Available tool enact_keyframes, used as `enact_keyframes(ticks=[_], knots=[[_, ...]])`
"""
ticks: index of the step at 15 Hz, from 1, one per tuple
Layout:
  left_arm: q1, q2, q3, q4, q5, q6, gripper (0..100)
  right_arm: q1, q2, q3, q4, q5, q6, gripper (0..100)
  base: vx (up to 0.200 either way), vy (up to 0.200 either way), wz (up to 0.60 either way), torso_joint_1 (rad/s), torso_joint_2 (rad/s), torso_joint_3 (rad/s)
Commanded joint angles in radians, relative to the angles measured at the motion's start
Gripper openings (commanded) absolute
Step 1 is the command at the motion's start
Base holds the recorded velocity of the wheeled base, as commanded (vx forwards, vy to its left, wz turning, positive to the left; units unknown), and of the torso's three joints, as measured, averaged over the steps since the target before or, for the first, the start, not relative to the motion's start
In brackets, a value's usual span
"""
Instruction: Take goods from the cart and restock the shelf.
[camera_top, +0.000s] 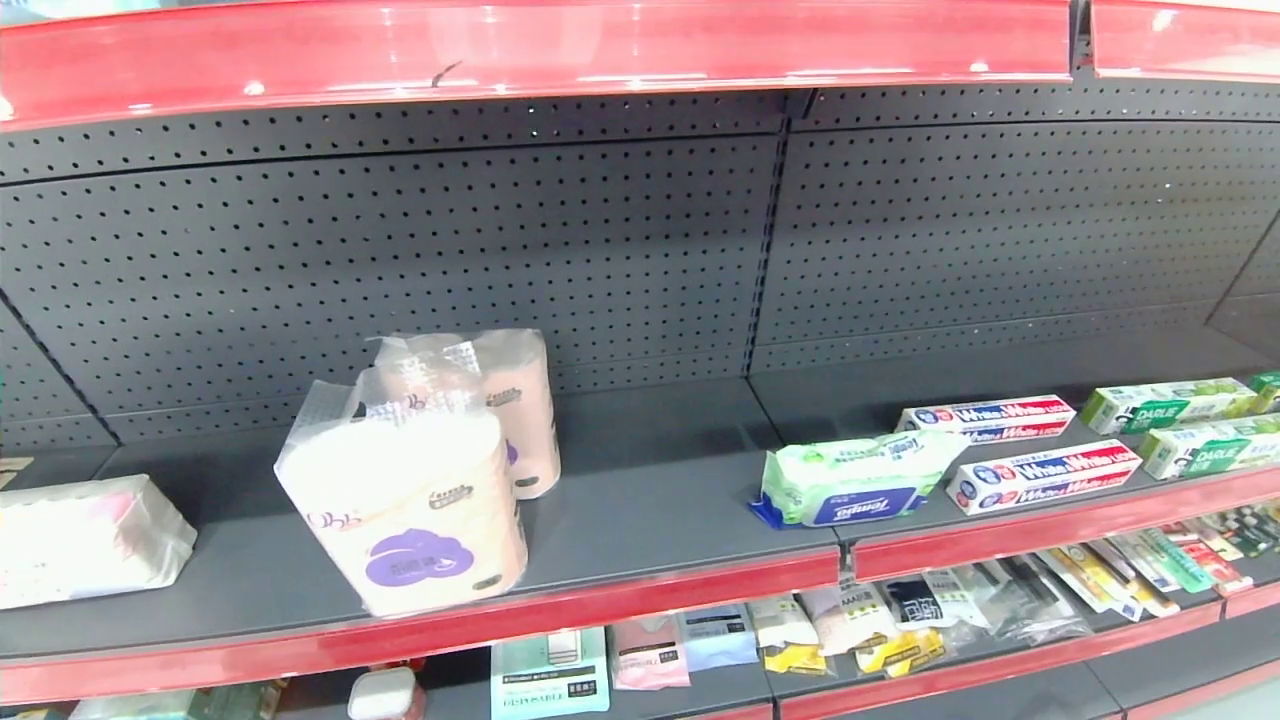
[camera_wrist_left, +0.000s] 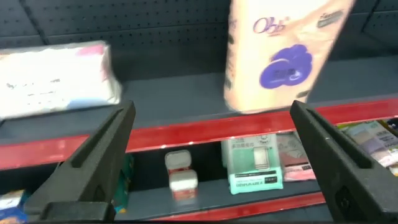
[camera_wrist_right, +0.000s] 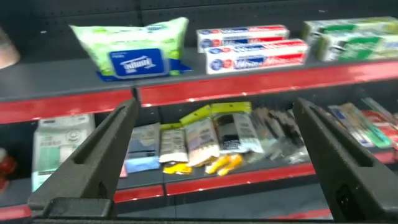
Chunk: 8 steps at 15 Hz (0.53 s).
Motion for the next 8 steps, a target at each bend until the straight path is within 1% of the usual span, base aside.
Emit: enact_keyframes(ticks=[1, 3, 4, 5, 6, 7, 8], knots=[[0.0, 0.001, 0.0, 0.0, 0.001, 0.002, 100, 0.0, 0.002, 0.001, 0.0, 0.001, 0.0, 100, 0.0, 0.0, 0.0, 0.0, 0.0, 0.0], [0.0, 0.001, 0.0, 0.0, 0.001, 0.002, 100, 0.0, 0.002, 0.001, 0.0, -0.001, 0.0, 100, 0.0, 0.0, 0.0, 0.0, 0.0, 0.0], [0.0, 0.001, 0.0, -0.002, 0.001, 0.014, 100, 0.0, 0.002, 0.001, 0.0, 0.001, 0.0, 100, 0.0, 0.0, 0.0, 0.0, 0.0, 0.0], [0.0, 0.001, -0.028, -0.014, 0.001, 0.026, 100, 0.0, 0.002, 0.001, 0.0, -0.001, 0.0, 100, 0.0, 0.0, 0.0, 0.0, 0.0, 0.0], [-0.017, 0.109, -0.19, -0.012, 0.005, 0.01, 100, 0.0, 0.002, 0.001, 0.0, 0.001, 0.0, 100, 0.0, 0.0, 0.0, 0.0, 0.0, 0.0], [-0.029, 0.259, -0.347, -0.014, 0.01, -0.05, 100, 0.0, 0.002, 0.001, 0.0, -0.001, 0.0, 100, 0.0, 0.0, 0.0, 0.0, 0.0, 0.0], [-0.029, 0.317, -0.421, -0.015, 0.013, -0.07, 100, 0.0, 0.002, -0.001, 0.0, -0.001, 0.0, 100, 0.0, 0.0, 0.0, 0.0, 0.0, 0.0]])
